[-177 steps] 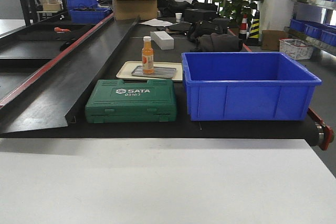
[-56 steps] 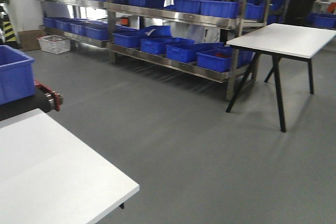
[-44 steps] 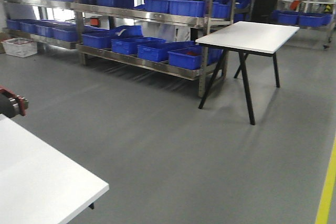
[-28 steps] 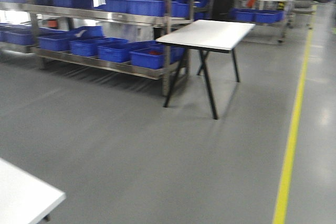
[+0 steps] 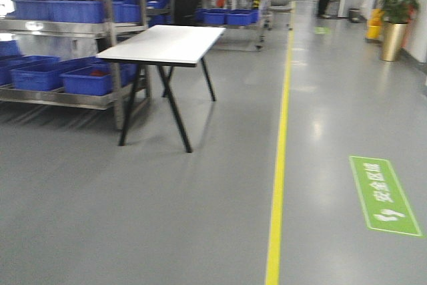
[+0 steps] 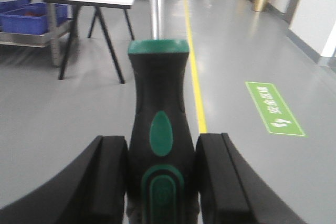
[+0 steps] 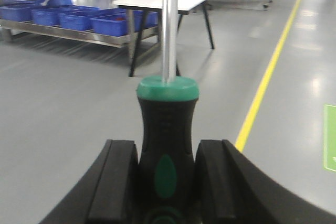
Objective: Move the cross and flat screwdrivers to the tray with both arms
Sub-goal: 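Drive the base away from the table holding both screwdrivers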
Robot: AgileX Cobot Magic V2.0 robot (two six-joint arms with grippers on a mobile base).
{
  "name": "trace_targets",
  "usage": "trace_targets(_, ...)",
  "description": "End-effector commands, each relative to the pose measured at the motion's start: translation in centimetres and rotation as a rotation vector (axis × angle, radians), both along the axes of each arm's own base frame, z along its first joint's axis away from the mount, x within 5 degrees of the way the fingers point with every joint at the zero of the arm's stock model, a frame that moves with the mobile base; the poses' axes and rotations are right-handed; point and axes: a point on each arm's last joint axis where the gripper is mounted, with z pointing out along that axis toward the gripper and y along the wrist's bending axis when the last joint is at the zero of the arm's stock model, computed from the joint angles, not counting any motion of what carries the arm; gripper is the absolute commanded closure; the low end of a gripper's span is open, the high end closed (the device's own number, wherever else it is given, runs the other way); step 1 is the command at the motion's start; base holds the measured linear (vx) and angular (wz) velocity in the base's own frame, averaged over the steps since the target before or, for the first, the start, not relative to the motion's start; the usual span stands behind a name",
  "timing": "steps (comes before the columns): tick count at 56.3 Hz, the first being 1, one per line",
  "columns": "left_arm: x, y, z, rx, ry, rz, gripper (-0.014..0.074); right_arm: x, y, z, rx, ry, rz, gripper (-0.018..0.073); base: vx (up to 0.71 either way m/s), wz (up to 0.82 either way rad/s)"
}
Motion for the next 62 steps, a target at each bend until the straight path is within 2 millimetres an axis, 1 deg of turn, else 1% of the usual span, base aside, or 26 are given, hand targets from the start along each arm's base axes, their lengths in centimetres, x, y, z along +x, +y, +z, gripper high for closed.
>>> trace_targets(1, 0.19, -0.05, 1.42, -0.03, -0.098, 0.0, 0.0594, 0.07, -0.12, 1.7, 0.026, -0.113, -0.017, 0.0567, 0.22, -0.51)
trace_targets(15, 0.19, -0.05, 1.42, -0.03, -0.098, 0.0, 0.0594, 0.07, -0.12, 1.7, 0.026, -0.113, -0.017, 0.0567, 0.24, -0.42)
trace_targets(28, 0.19, -0.05, 1.42, -0.03, -0.098, 0.0, 0.0594, 0.07, -0.12, 1.7, 0.026, -0.113, -0.017, 0.0567, 0.3, -0.2)
trace_targets(62, 0.19, -0.05, 1.42, -0.03, -0.098, 0.0, 0.0594, 0.07, -0.12, 1.71, 0.026, -0.114, -0.017, 0.0567, 0.4, 0.08)
